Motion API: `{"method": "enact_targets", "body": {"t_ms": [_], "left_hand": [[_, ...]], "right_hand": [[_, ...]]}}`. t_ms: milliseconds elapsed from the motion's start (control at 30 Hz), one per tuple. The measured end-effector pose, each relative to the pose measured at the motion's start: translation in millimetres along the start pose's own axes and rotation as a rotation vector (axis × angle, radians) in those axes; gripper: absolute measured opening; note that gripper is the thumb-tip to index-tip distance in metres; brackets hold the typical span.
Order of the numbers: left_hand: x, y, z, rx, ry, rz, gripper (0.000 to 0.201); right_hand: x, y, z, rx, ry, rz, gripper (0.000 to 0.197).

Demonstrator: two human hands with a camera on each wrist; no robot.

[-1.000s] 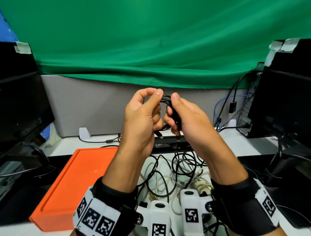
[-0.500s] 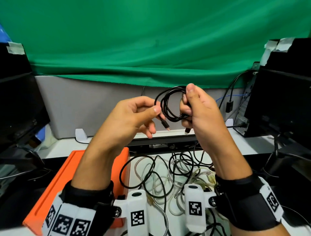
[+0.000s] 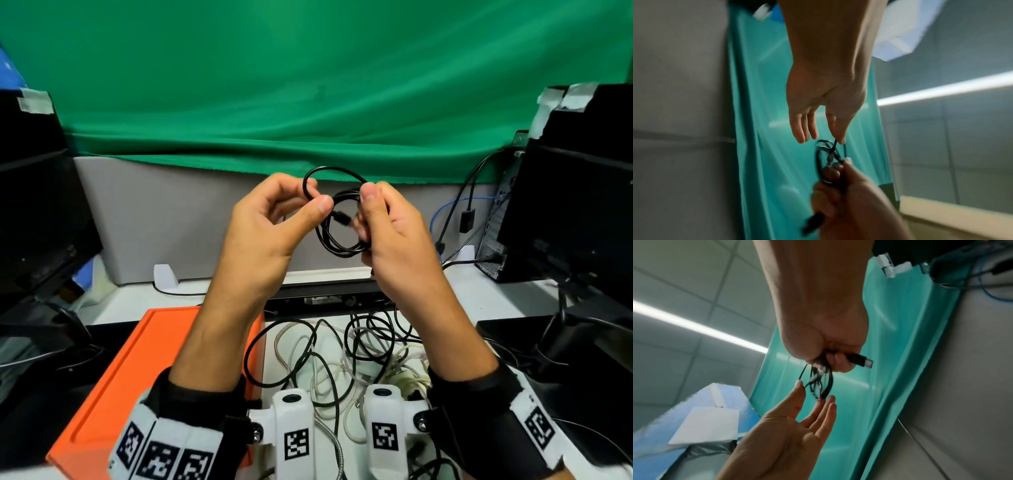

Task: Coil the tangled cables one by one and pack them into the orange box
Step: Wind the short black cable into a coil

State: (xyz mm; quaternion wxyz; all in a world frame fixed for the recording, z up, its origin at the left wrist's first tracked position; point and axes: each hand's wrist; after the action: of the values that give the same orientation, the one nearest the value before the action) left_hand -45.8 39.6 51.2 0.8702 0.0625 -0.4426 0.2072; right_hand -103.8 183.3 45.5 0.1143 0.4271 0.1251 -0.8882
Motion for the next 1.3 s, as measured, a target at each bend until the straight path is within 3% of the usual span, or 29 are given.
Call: {"method": "enact_targets", "body": {"t_ms": [133, 300, 367, 533, 633, 700, 800, 967, 1067, 1300], "left_hand": [[0.1, 2.5, -2.0, -0.032, -0.003, 0.05, 0.022], [-9.8, 14.1, -1.9, 0.094, 0.041, 0.288, 0.028], [-9.4, 16.8, -2.8, 0.061, 0.076, 0.412, 0.033], [-7.3, 14.7, -5.8, -0.135, 0.071, 0.363, 0.02], [-11.8, 8.1, -2.9, -0.112, 0.049, 0.381, 0.047], [-14.0, -0.1, 0.4, -0.089, -0.026, 0.295, 0.055], [-15.7, -6.9, 0.7, -0.151, -0.051, 0.309, 0.047], [-5.5, -4.9, -2.4, -0.294, -0.003, 0.246, 0.035], [-5.6, -4.2, -0.8, -0.288, -0.041, 0.172, 0.017], [-10.4, -10.2, 1.5, -0.235, -0.064, 0.253, 0.011]], "right_hand": [[-4.3, 1.3, -0.8, 0.02, -0.073, -0.056, 0.035], [-2.2, 5.8, -2.5, -0.089, -0.068, 0.002, 0.032], [-1.4, 5.7, -1.5, -0.112, -0.059, 0.023, 0.033], [0.4, -2.1, 1.2, -0.054, -0.002, 0.066, 0.036], [-1.5, -13.5, 3.7, 0.011, 0.101, 0.156, 0.035], [-0.2, -19.8, 5.1, 0.043, 0.135, 0.165, 0.036], [2.5, -19.9, 5.8, 0.014, 0.143, 0.208, 0.036], [5.5, -15.2, 5.4, -0.031, 0.017, -0.052, 0.036], [9.6, -14.0, 5.4, -0.094, -0.01, -0.079, 0.035], [12.8, -18.2, 5.9, -0.194, 0.097, -0.015, 0.039]]}}
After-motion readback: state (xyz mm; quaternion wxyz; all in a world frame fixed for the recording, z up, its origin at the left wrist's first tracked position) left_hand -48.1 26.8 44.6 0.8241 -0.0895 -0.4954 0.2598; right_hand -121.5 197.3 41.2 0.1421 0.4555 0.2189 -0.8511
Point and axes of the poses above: each hand's wrist, its own z-axis towards the middle knuckle, its own y-axis out of the palm, x = y × z, and after that the axes turned 7 degrees about z, right-handed
